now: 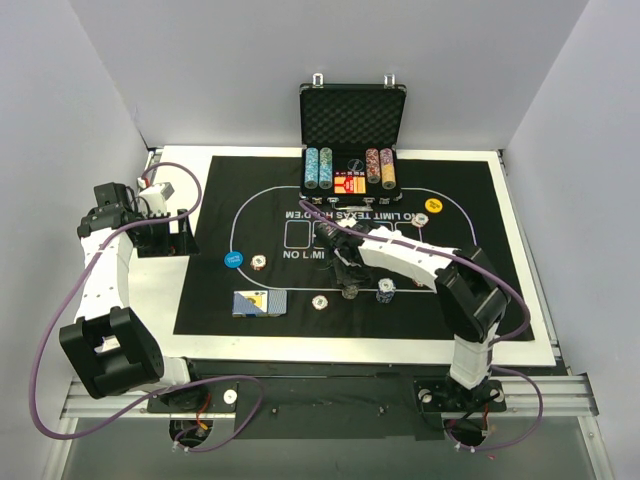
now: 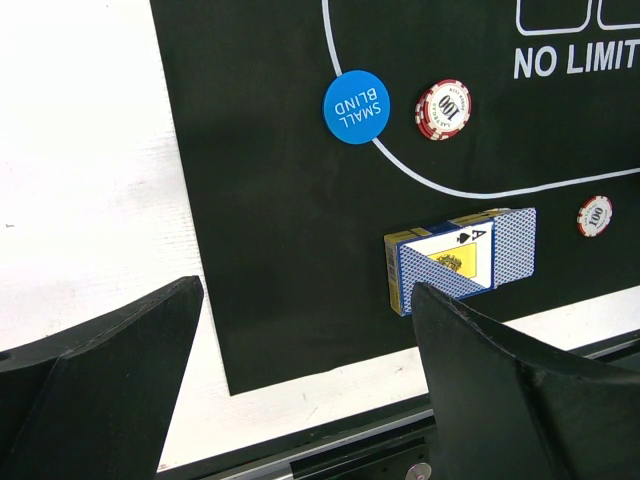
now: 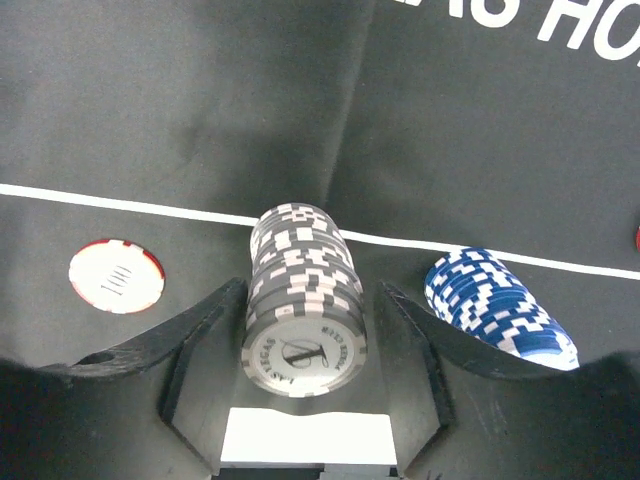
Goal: Distribute texas hold em gaming equipment
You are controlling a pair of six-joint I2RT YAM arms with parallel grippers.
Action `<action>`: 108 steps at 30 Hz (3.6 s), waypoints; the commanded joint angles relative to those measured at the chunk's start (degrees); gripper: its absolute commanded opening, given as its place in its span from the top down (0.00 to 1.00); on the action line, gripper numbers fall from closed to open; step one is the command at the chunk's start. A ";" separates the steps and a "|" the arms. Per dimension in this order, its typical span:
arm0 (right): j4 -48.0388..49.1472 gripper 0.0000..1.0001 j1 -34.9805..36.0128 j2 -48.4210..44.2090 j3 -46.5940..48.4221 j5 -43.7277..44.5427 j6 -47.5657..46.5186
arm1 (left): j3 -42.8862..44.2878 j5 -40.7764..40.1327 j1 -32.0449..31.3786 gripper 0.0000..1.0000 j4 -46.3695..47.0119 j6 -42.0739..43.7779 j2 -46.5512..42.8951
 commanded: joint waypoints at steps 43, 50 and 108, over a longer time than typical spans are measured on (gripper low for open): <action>-2.21 0.84 0.15 -4.11 -0.98 0.04 0.40 | -0.31 0.30 0.35 0.03 1.64 0.33 -1.81; -6.07 0.86 0.85 -4.82 7.45 0.04 -0.65 | -0.39 0.30 0.44 0.03 1.91 0.15 -1.63; -2.03 0.38 3.31 6.72 26.57 0.46 -2.24 | -1.10 2.15 0.53 0.03 1.82 -0.29 -1.37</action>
